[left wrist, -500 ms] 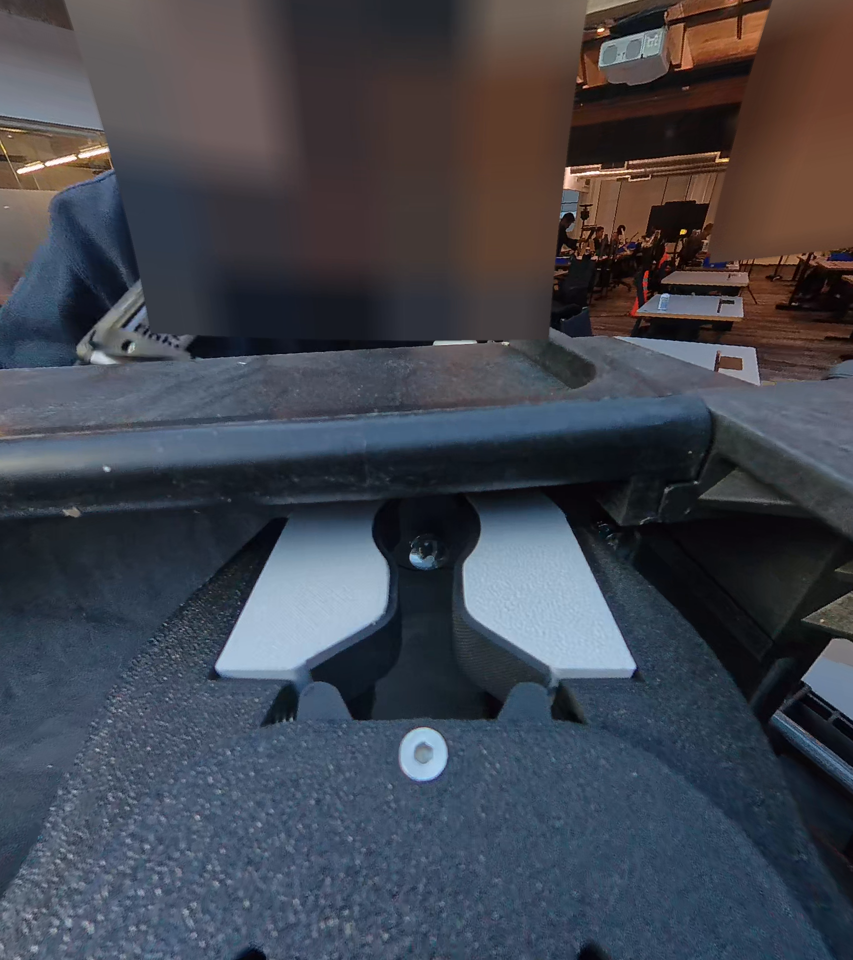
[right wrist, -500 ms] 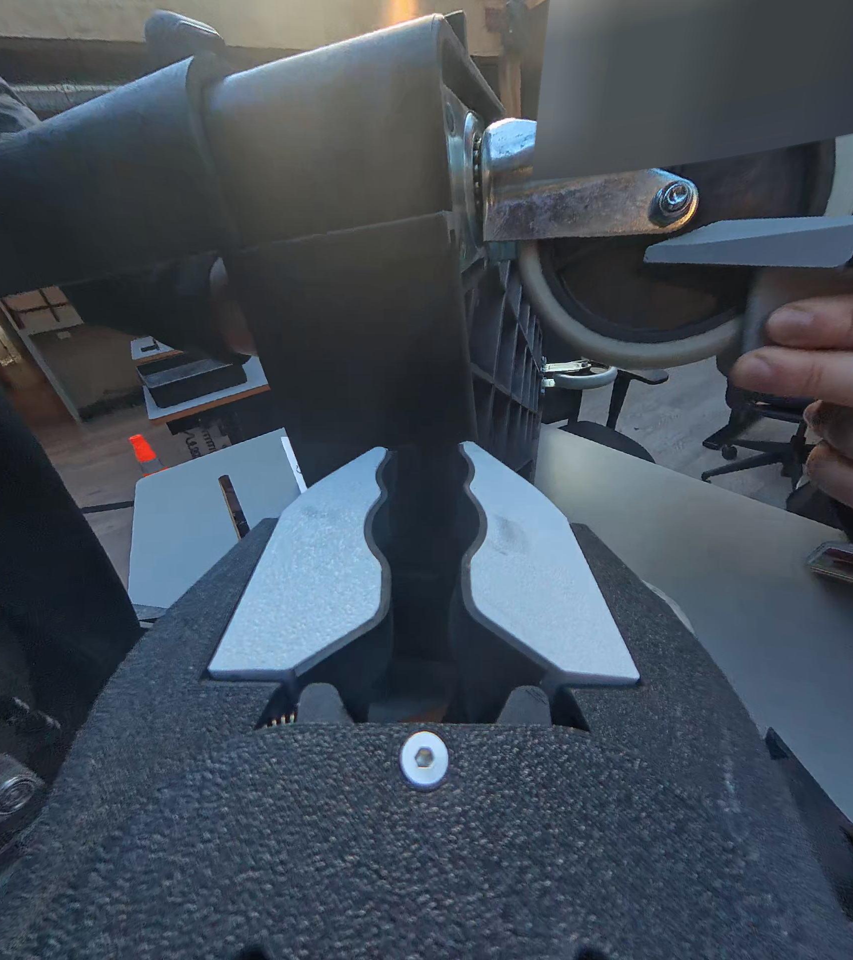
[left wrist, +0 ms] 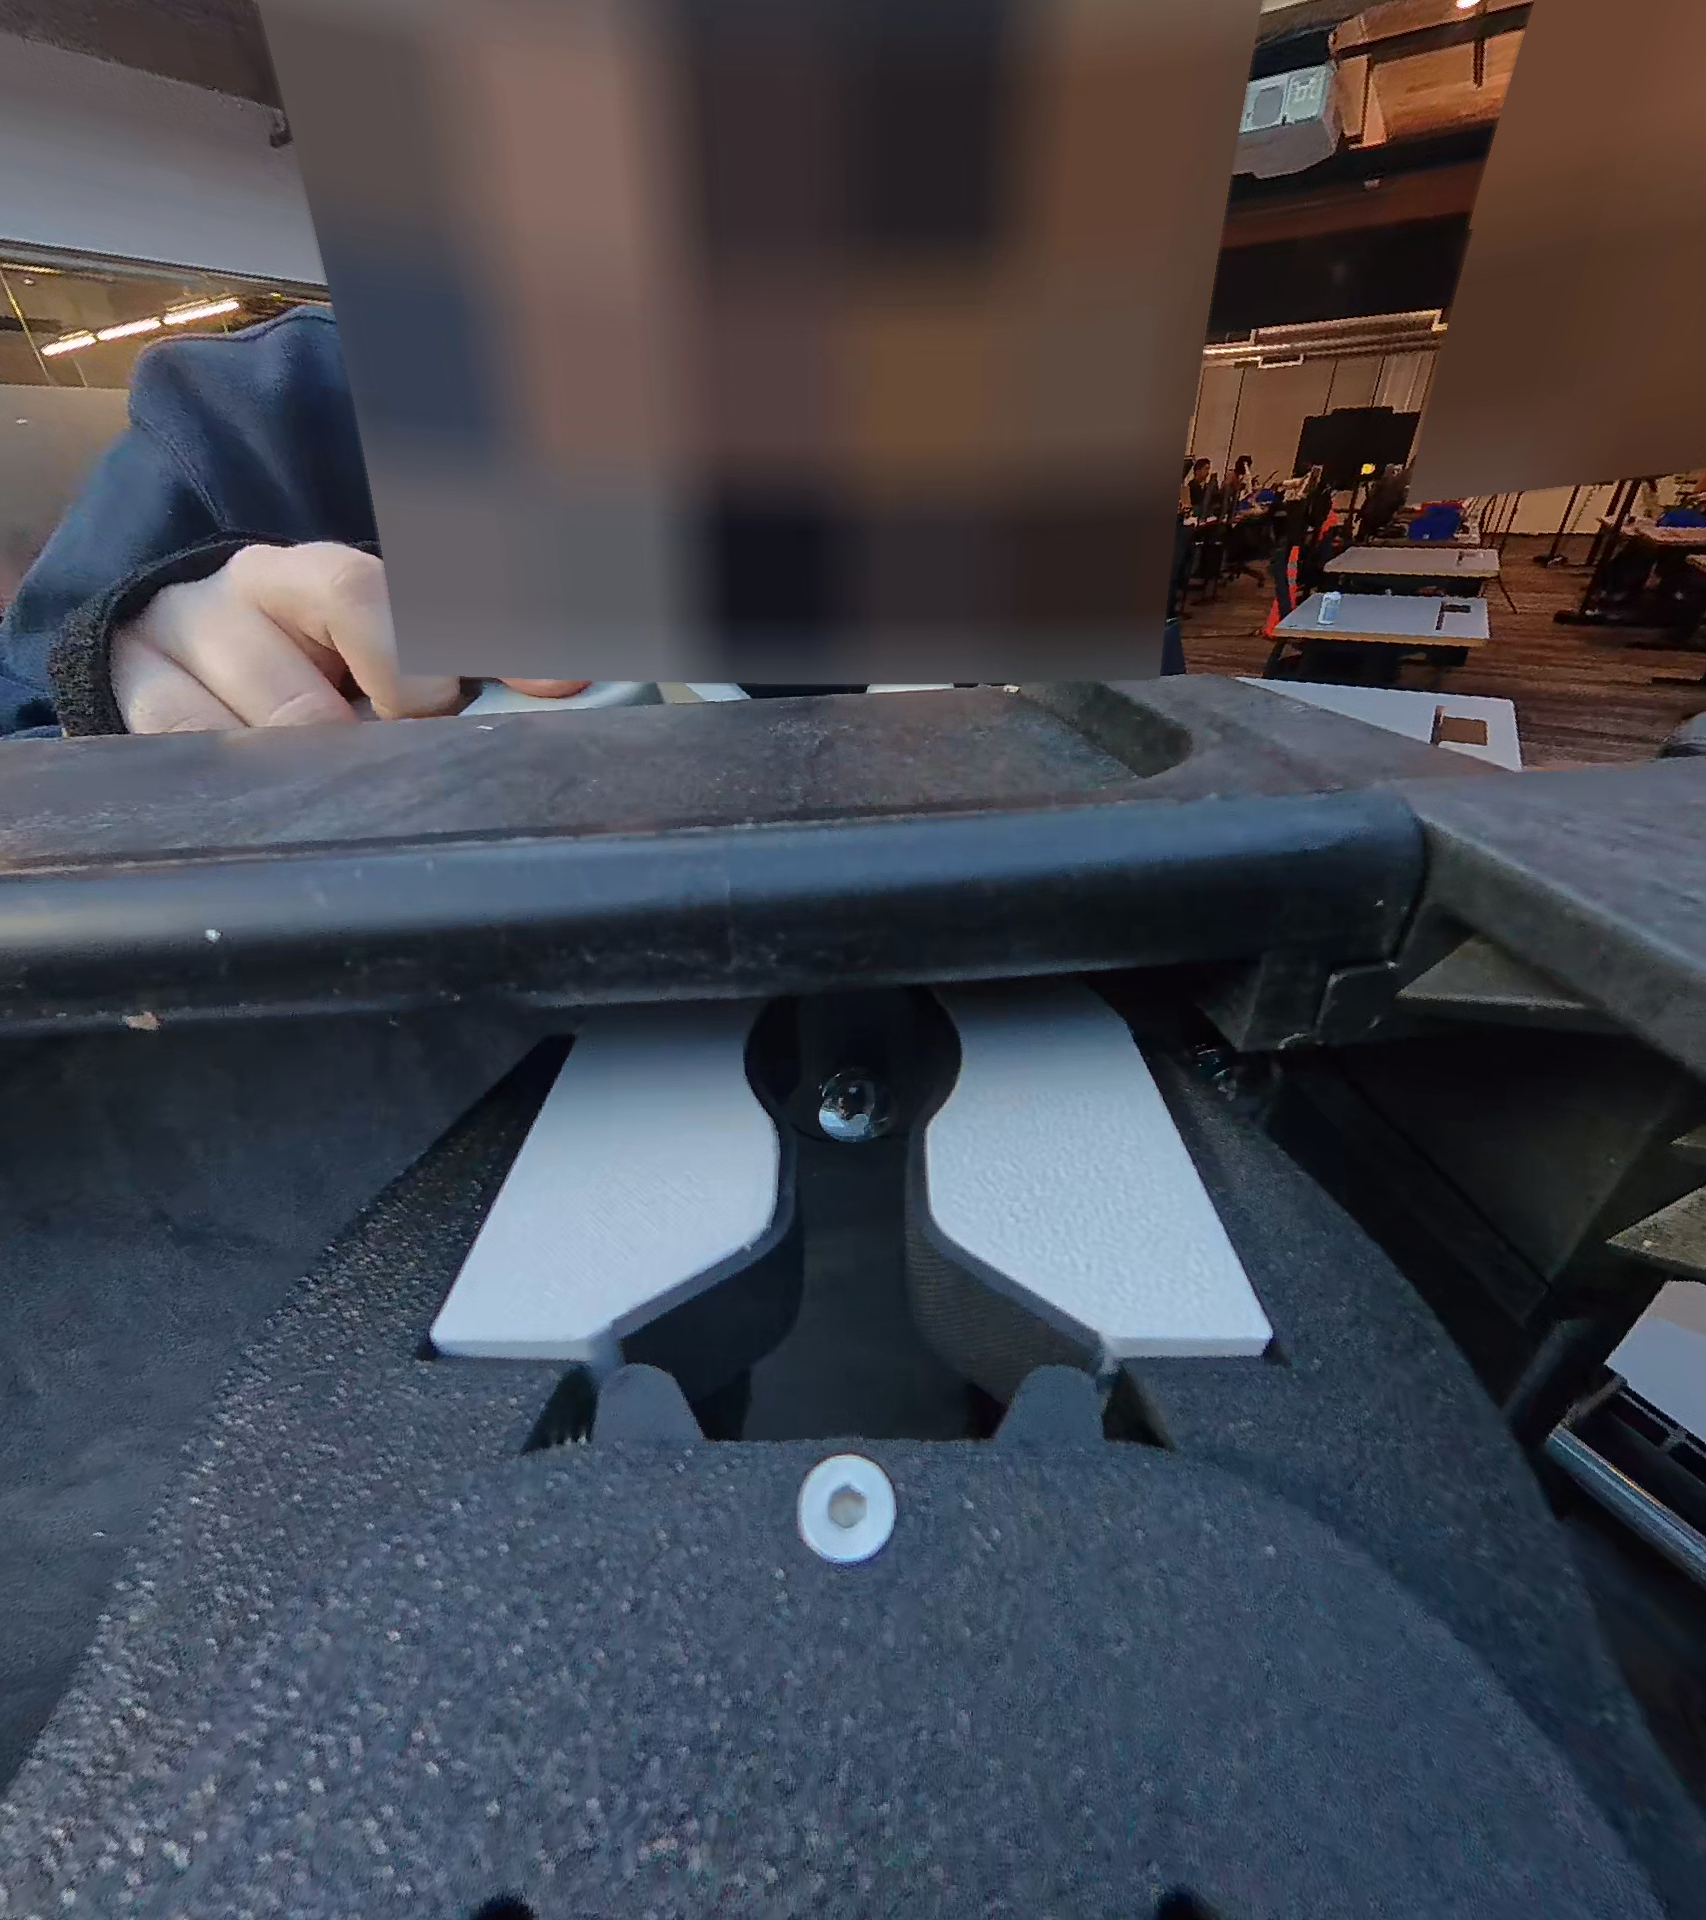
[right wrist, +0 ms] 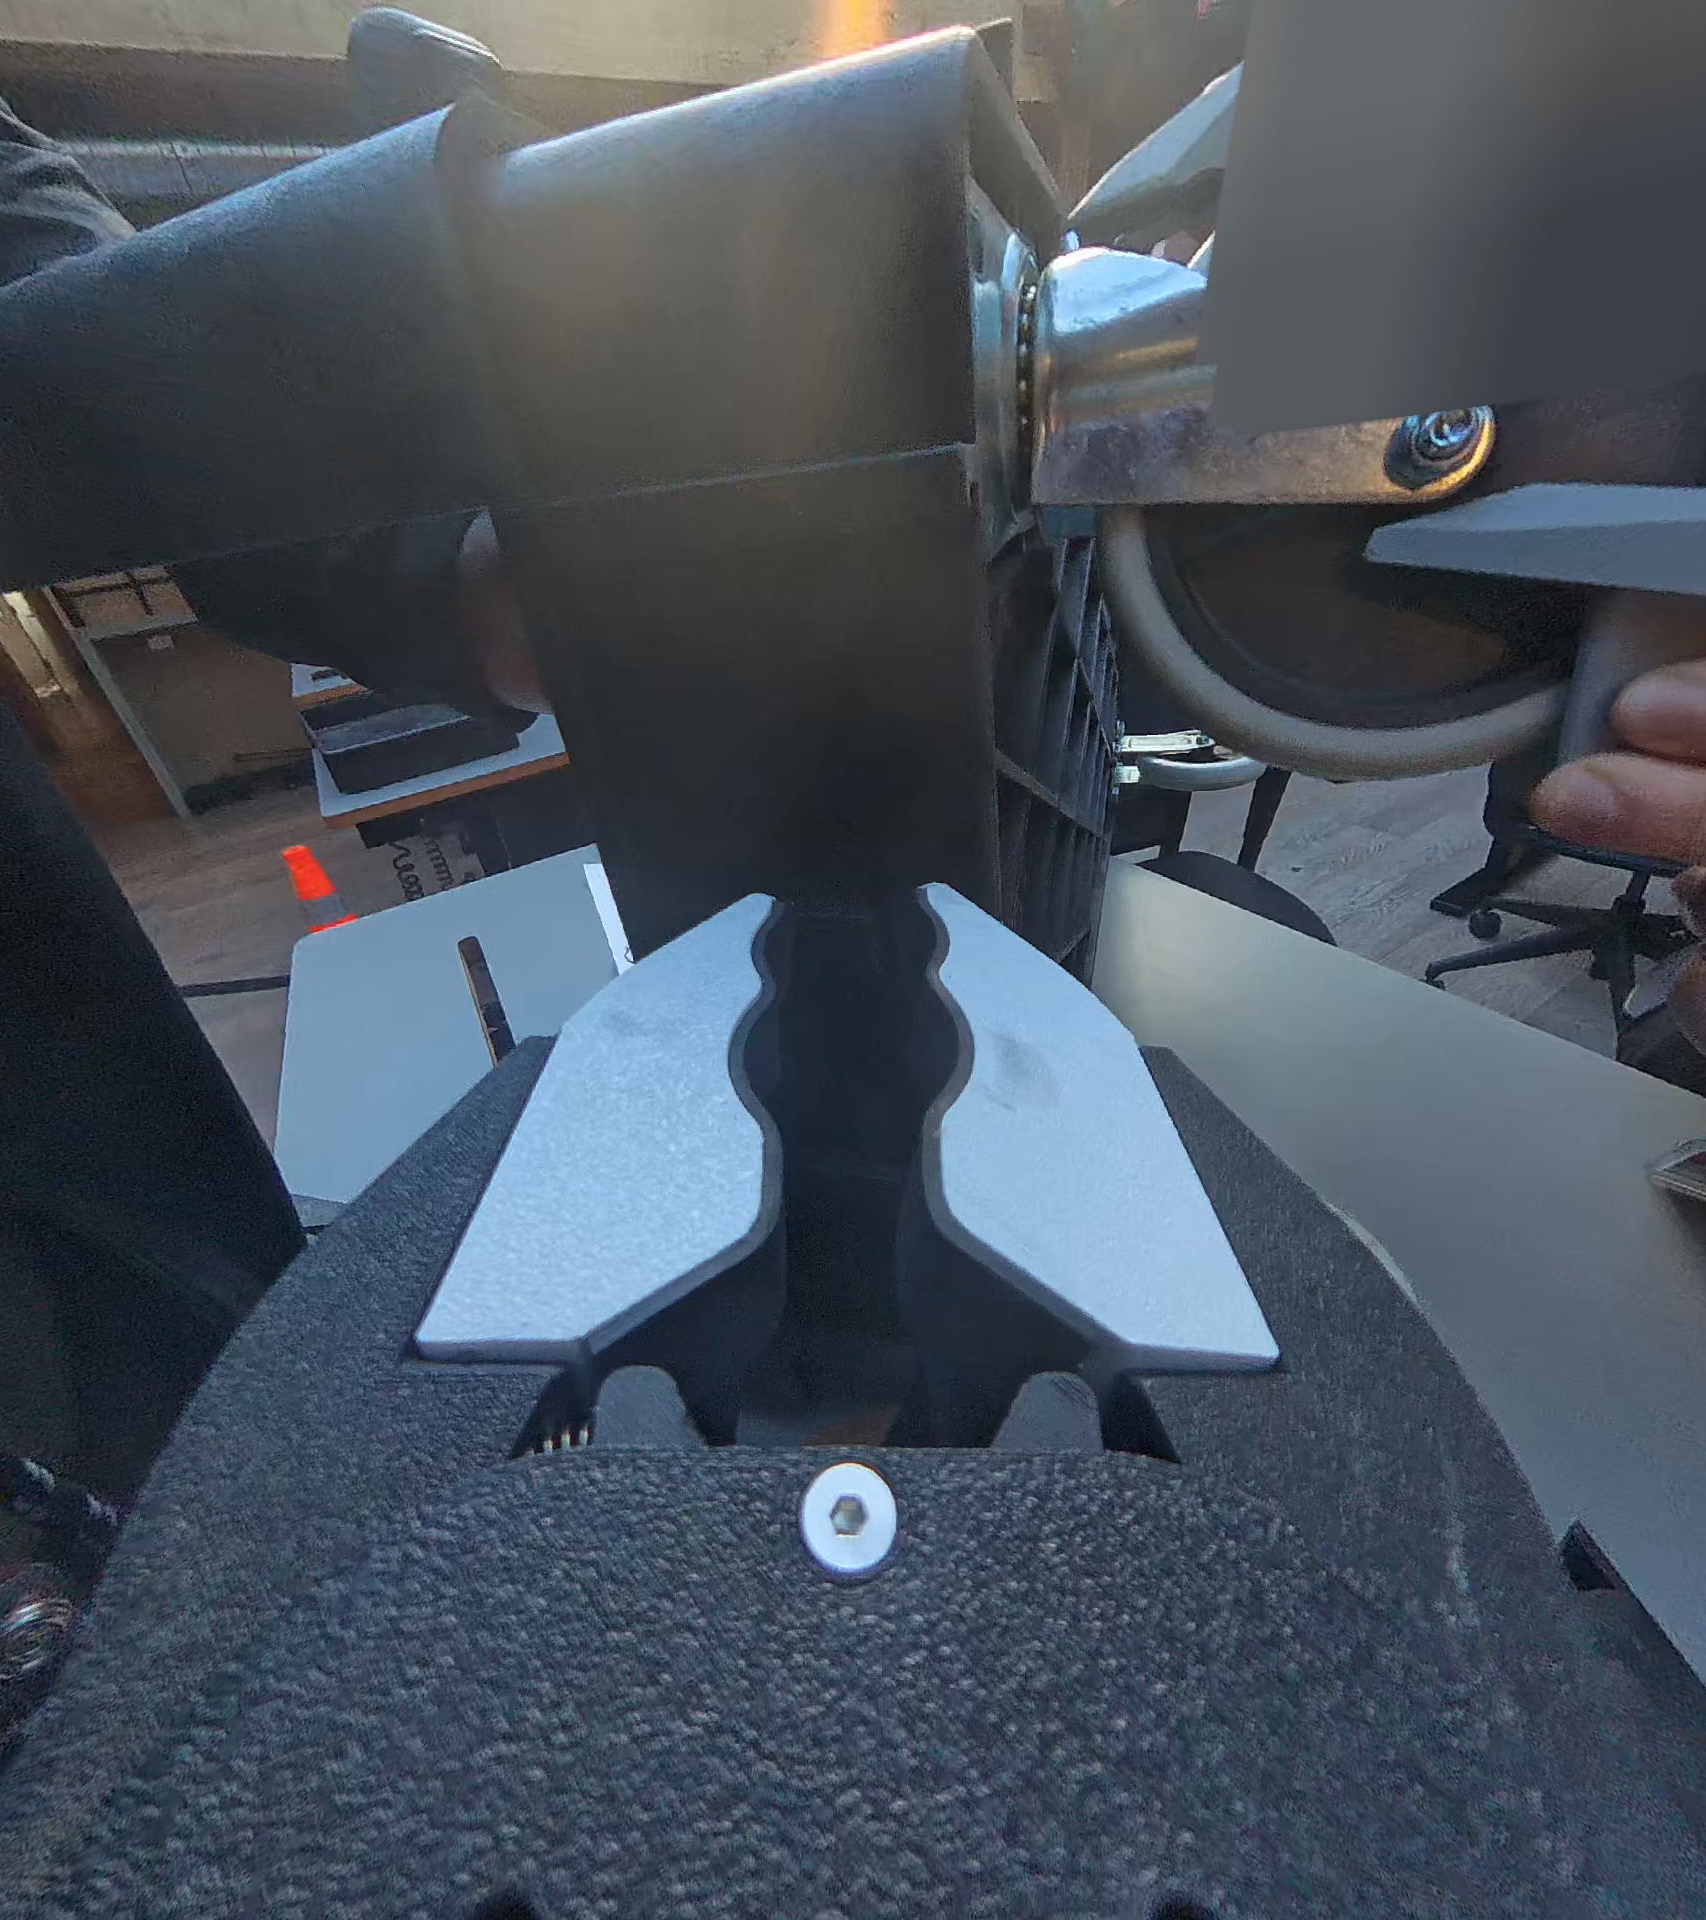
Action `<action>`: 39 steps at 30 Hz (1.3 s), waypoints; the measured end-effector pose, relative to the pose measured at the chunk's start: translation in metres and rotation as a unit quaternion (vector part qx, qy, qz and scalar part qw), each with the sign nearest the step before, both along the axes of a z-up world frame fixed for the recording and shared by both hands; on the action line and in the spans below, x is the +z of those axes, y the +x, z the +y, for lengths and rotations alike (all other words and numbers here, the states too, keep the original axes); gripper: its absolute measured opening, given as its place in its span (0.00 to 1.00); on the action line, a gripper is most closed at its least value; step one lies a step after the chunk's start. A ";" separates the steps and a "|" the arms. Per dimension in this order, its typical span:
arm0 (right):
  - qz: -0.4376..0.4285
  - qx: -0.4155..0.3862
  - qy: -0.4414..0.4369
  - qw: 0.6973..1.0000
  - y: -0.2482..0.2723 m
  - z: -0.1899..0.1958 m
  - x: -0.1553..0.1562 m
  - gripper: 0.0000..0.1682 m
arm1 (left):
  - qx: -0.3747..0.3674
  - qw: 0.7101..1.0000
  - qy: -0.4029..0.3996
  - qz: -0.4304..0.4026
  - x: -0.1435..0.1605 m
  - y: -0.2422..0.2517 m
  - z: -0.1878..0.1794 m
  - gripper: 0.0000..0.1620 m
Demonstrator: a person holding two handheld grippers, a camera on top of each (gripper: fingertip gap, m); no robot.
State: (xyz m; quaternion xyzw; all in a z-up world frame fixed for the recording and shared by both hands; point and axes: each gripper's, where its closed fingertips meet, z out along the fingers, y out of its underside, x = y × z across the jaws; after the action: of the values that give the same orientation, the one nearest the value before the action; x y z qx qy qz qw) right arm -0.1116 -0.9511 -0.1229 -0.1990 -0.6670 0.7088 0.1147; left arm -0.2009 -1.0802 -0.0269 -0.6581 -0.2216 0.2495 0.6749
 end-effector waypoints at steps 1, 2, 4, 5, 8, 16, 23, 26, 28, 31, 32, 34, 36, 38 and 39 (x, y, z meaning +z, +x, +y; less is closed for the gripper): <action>0.003 -0.001 0.004 1.000 0.001 -0.001 0.002 0.14 | 0.000 1.000 0.001 0.000 0.000 0.000 0.000 0.10; 0.006 -0.003 0.006 1.000 0.002 -0.002 0.005 0.14 | 0.001 1.000 0.002 0.000 0.000 0.000 0.000 0.10; 0.010 -0.006 0.008 1.000 0.004 -0.004 0.011 0.14 | 0.003 1.000 0.005 0.000 0.000 0.000 0.000 0.10; 0.012 -0.008 0.010 1.000 0.005 -0.006 0.013 0.14 | 0.004 1.000 0.006 0.000 0.000 0.000 0.000 0.10; 0.016 -0.017 0.013 1.000 0.010 -0.010 0.019 0.14 | 0.005 1.000 0.009 0.002 0.000 0.001 -0.001 0.11; 0.047 -0.039 0.004 0.998 -0.002 -0.019 0.043 0.14 | 0.013 1.000 0.012 0.000 0.000 0.006 -0.005 0.10; 0.060 -0.045 0.001 0.997 -0.041 -0.017 0.073 0.14 | 0.009 1.000 0.014 0.001 0.000 0.005 -0.004 0.10; 0.061 -0.039 0.007 0.997 -0.046 -0.020 0.074 0.14 | 0.011 1.000 0.014 0.002 0.000 0.005 -0.003 0.10; 0.061 -0.034 0.011 0.998 -0.044 -0.022 0.073 0.14 | 0.011 1.000 0.013 0.001 0.000 0.004 -0.003 0.10; 0.053 -0.026 0.007 0.998 -0.039 -0.026 0.069 0.14 | 0.012 1.000 0.015 0.000 0.000 0.004 -0.002 0.10; 0.051 -0.025 0.006 0.998 -0.038 -0.026 0.068 0.14 | 0.012 1.000 0.015 0.000 0.000 0.004 -0.002 0.10; 0.047 -0.024 0.000 0.999 -0.038 -0.026 0.067 0.14 | 0.011 1.000 0.014 -0.001 0.000 0.003 -0.002 0.10; 0.045 -0.023 -0.003 0.999 -0.040 -0.025 0.067 0.14 | 0.009 1.000 0.011 -0.002 0.000 0.004 -0.002 0.10; 0.046 -0.019 -0.004 0.999 -0.042 -0.023 0.067 0.15 | 0.008 1.000 0.010 -0.003 0.000 0.004 -0.002 0.10; 0.048 -0.018 -0.004 0.999 -0.043 -0.022 0.067 0.15 | 0.007 1.000 0.010 -0.003 0.000 0.004 -0.002 0.10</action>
State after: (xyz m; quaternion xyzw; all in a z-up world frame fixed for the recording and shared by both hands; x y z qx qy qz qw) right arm -0.1548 -0.9733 -0.0558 -0.1776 -0.6543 0.7178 0.1584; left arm -0.1970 -1.0825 -0.0270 -0.6503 -0.2308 0.2505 0.6791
